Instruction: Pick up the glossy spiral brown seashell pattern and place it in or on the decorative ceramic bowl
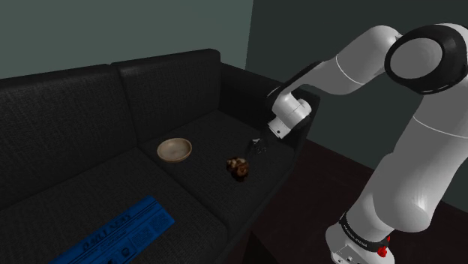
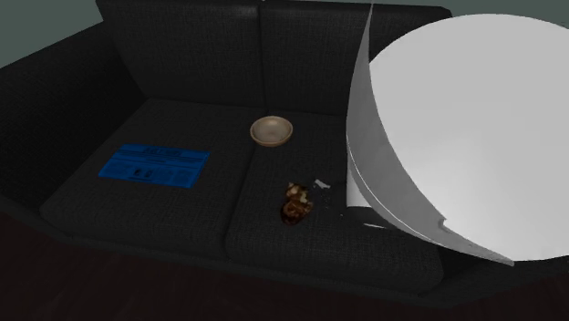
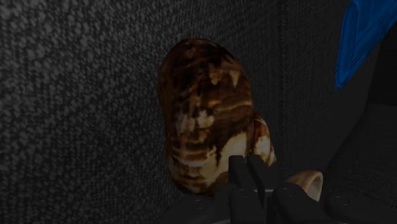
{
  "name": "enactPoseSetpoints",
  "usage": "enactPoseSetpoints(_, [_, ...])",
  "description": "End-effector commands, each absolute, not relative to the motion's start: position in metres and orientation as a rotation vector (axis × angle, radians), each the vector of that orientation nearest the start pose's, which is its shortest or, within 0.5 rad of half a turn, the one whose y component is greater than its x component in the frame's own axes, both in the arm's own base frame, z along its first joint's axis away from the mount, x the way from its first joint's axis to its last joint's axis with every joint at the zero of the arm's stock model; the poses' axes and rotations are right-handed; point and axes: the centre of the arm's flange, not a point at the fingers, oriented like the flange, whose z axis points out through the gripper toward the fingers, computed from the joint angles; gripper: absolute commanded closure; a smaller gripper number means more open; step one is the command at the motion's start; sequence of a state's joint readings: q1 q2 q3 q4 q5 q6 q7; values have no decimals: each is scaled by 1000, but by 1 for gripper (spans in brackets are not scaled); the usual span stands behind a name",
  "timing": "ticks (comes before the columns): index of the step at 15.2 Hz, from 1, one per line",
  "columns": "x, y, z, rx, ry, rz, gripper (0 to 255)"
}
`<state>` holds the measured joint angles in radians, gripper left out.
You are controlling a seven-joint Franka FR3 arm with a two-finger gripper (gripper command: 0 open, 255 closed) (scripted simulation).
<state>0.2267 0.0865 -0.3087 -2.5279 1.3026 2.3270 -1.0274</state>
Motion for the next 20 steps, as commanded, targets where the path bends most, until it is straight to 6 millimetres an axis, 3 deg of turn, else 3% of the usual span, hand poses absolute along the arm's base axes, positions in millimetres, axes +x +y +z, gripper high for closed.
enactPoseSetpoints(1, [439,-21,242,-2367,160,-264,255])
enactPoseSetpoints(2, [439,-21,236,-2367,160,-265,255])
enactPoseSetpoints(3, [439,-21,236,-2367,160,-265,0])
enactPoseSetpoints(5, [404,-23,217,-2387,12,-474,0])
enactPoseSetpoints(6, [398,-24,214,-2388,-12,-509,0])
enactPoseSetpoints(13, [412,2,186,-2388,-12,-509,0])
enactPoseSetpoints(20, [412,2,186,-2388,-12,-509,0])
